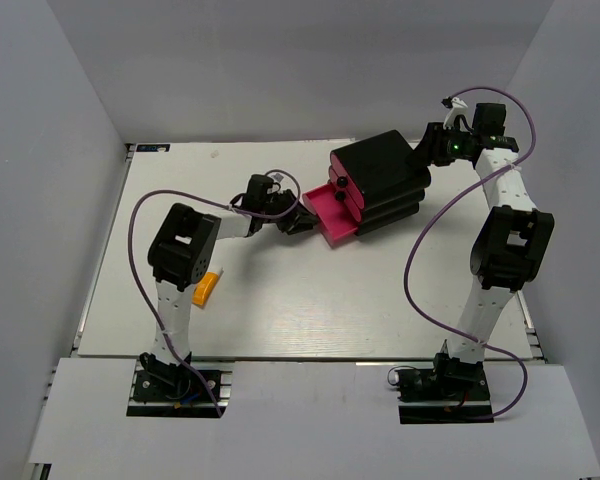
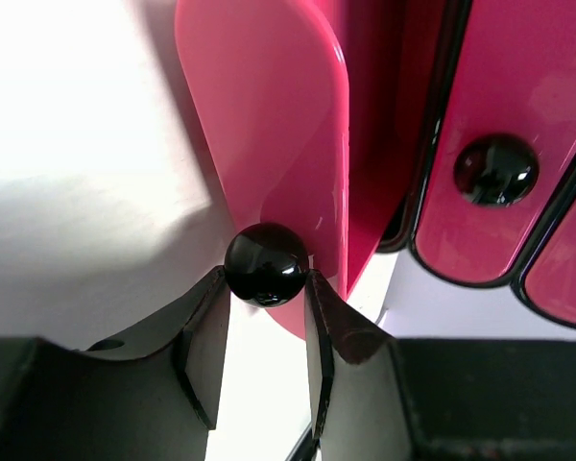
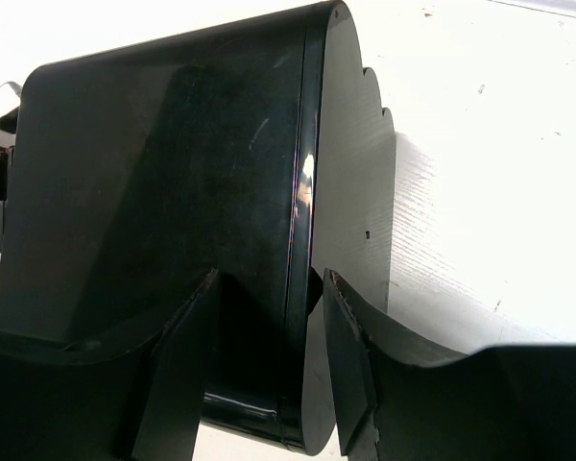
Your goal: Organize the makeup
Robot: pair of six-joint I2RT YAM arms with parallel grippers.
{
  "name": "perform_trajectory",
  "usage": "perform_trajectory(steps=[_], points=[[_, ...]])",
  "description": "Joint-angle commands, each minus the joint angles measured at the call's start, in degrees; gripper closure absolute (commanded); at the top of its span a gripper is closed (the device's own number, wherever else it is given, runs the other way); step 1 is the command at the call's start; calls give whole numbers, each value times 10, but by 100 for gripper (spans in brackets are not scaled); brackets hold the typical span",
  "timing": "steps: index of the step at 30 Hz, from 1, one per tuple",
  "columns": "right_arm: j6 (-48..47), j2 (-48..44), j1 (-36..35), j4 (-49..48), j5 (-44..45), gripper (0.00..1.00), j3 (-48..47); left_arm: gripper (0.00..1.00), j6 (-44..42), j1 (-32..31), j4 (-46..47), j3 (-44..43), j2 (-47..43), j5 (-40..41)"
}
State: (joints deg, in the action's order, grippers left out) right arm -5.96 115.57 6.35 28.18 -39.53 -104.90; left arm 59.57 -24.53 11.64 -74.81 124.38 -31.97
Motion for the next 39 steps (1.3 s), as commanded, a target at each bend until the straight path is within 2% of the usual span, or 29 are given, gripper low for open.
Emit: perform_trajectory(steps=[1,4,6,7,10,13,23,32,35,39], points=[[-14,11,-8,57,39,49,8,85,-38,9,-48,16,-44,15],[-16,11,-9,60,38,47,8,79,-56,15,-76,-11,-32,12],[-16,9,-10,61,38,43,8,69,-64,15,-100,-26,-26,13],[-18,9,-9,61,36,37,7,56,-67,15,-105,-38,-21,13],[-22,4,-10,63,35,27,2,42,-69,15,-110,-46,-21,15],[-23,-3,-8,60,40,21,-2,35,-76,15,-129,-60,-26,22],[-34,-32,-2,54,74,15,-29,34,-109,55,-188,-90,-79,52],[-74,-127,16,-17,138,16,24,36,-201,98,-291,-71,-195,107],[-100,-154,13,-19,91,24,31,43,-235,110,-341,-46,-249,130],[-148,-193,-1,-15,-61,41,66,68,-251,128,-389,21,-331,170]])
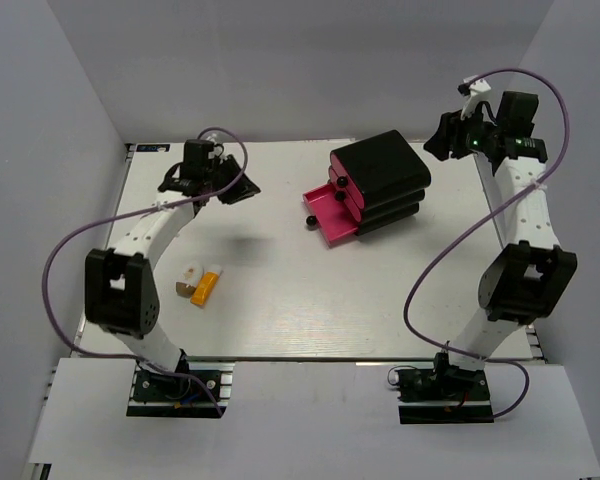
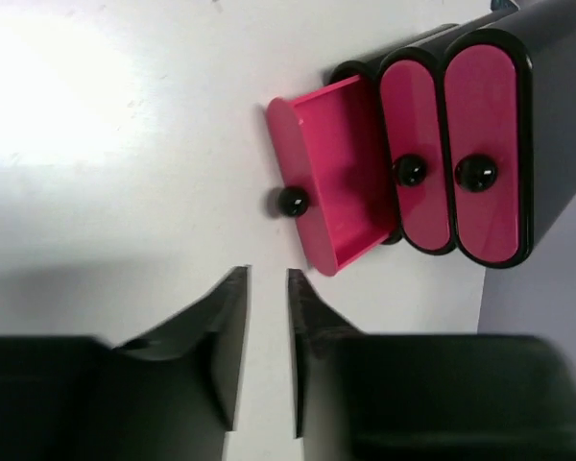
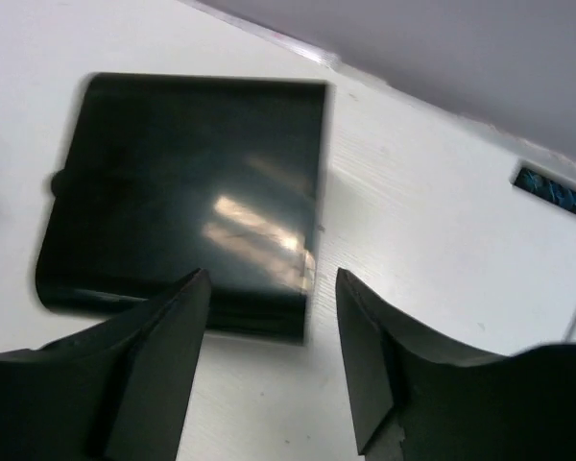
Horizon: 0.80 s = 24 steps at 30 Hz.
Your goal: Organize the makeup
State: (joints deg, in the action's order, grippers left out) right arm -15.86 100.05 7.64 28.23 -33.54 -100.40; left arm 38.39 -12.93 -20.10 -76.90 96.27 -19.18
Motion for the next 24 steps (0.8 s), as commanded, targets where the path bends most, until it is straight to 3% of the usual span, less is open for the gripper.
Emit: perform_trajectory(steps=[1,5,8,9,12,13,14,17,18,19,20,24], points=[[-66,-46,-24,-14,-139,44,37,71,-42,12,-78,58,-84,48],[-134,-78,-73,13,-209,57,62,83,-50,17,-125,118,-160,92],[-195,-79,-139,60,-233,75,71,86,-50,28,-168,136,-201,134],[-205,-78,-168,69,-232,85,73,87,-49,28,-180,138,-208,146],[-233,-63,-247,104,-215,100,77,84,-49,34,-239,142,-221,203],[-233,-53,-282,104,-210,100,79,80,-48,40,-247,143,-224,223],[-230,-48,-313,104,-200,100,85,65,-48,40,-256,144,-229,234],[-209,-28,-384,83,-158,99,96,44,-50,45,-288,144,-231,274],[-198,-21,-396,73,-144,87,99,36,-50,45,-304,142,-229,285],[-195,-7,-422,71,-138,79,98,34,-53,50,-311,142,-229,295],[-190,0,-429,68,-130,63,96,33,-56,50,-317,142,-227,315],[-168,32,-462,69,-109,52,86,28,-74,61,-340,147,-204,351]])
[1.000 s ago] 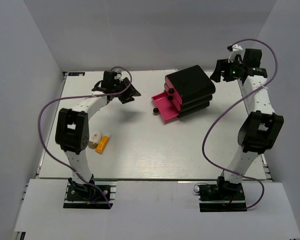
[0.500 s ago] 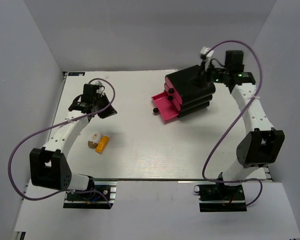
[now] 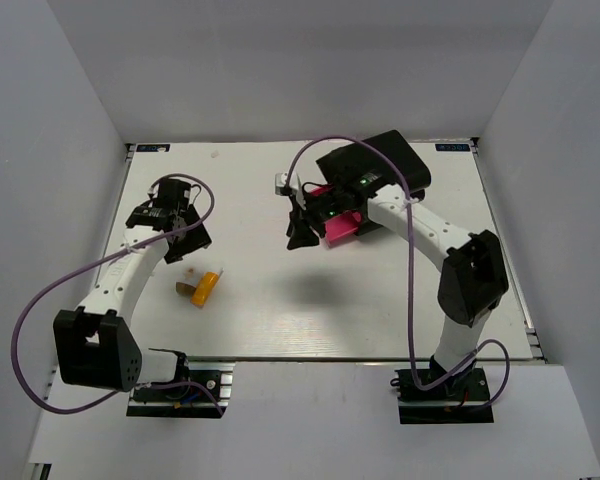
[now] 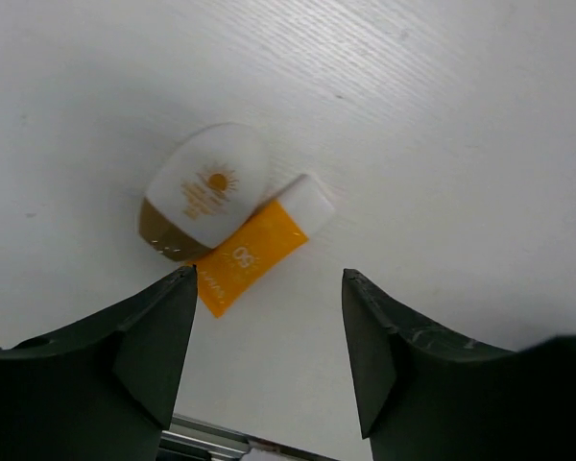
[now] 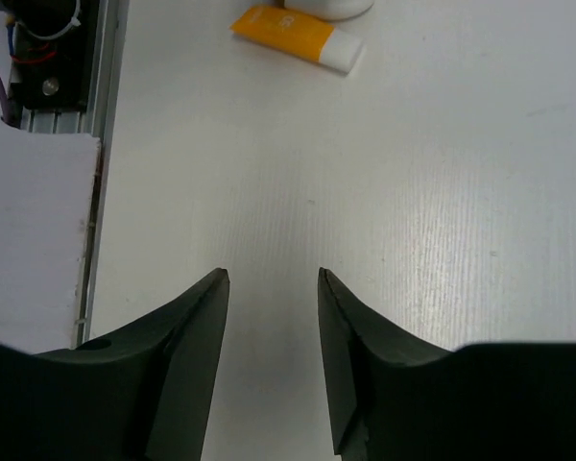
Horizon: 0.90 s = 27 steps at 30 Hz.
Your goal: Organize the makeup
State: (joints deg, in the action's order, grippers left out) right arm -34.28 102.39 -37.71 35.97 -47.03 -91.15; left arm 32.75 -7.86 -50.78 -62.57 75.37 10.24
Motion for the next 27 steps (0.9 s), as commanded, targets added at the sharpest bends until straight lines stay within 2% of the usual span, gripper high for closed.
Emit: perform_trajectory(steps=[1,6,19,27], points=[[17,10,-10,-8,28,51,-5,28,-27,10,-36,3,10,63],[39,7,-19,-31,42,49,22,20,-61,21,-39,9,64,65],[45,-14,-19,-46,60,48,76,15,-120,37,46,40,151,-4],[49,-17,-19,-48,62,48,83,14,-119,48,64,46,201,-3]])
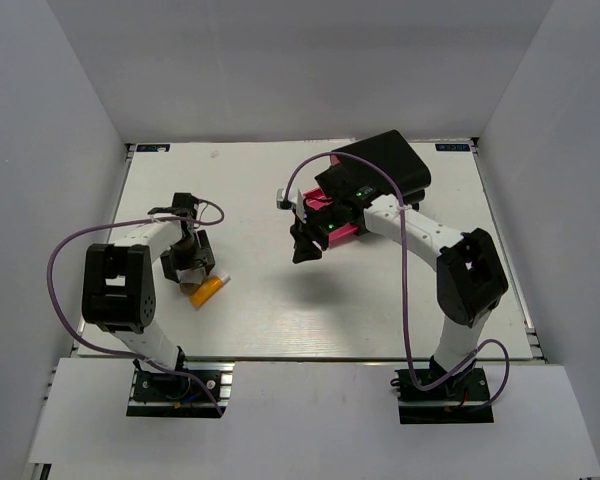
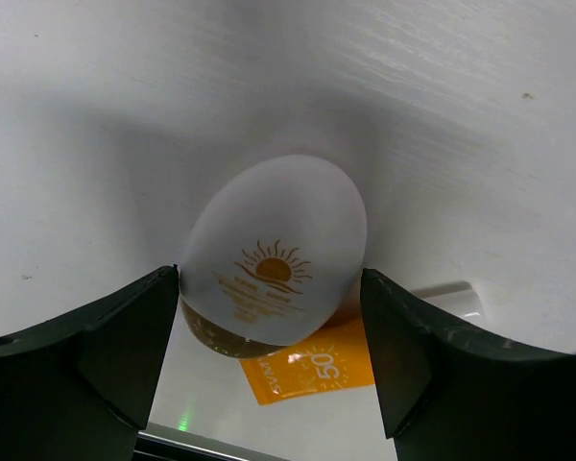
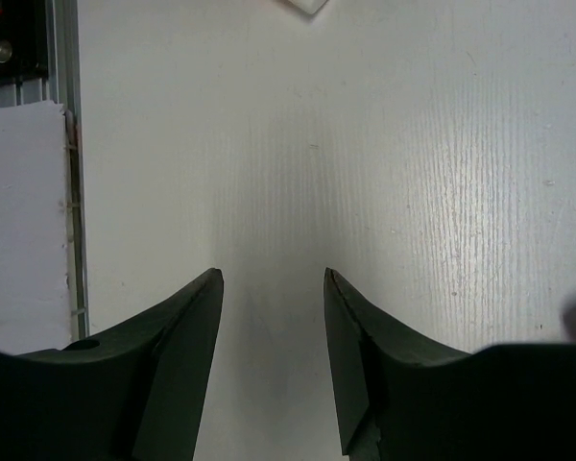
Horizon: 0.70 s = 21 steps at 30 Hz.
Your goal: Organize the makeup
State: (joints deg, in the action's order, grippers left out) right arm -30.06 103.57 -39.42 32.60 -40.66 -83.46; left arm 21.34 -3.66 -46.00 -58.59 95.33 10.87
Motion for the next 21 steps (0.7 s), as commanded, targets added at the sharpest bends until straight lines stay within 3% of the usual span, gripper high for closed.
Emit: perform_trajectory(steps=[1,7,10,11,15,16,19,21], points=[[6,-30,0,-14,-1,48,8,14,-4,6,18,9,3,-11],[6,-37,0,-18,1,48,21,17,-3,16,25,20,14,-29],[9,-37,0,-21,0,48,25,26,-2,16,25,23,16,-38],[9,-38,-1,-21,0,48,25,29,0,16,25,25,16,-42],[7,-42,0,-20,4,48,23,63,6,16,25,29,7,-62],[4,-45,1,-19,5,49,23,67,8,16,25,26,-8,-73],[0,-56,2,-16,11,60,22,78,13,16,40,10,-56,-136],[0,-66,3,-17,17,79,22,83,19,8,60,-6,-75,-193]])
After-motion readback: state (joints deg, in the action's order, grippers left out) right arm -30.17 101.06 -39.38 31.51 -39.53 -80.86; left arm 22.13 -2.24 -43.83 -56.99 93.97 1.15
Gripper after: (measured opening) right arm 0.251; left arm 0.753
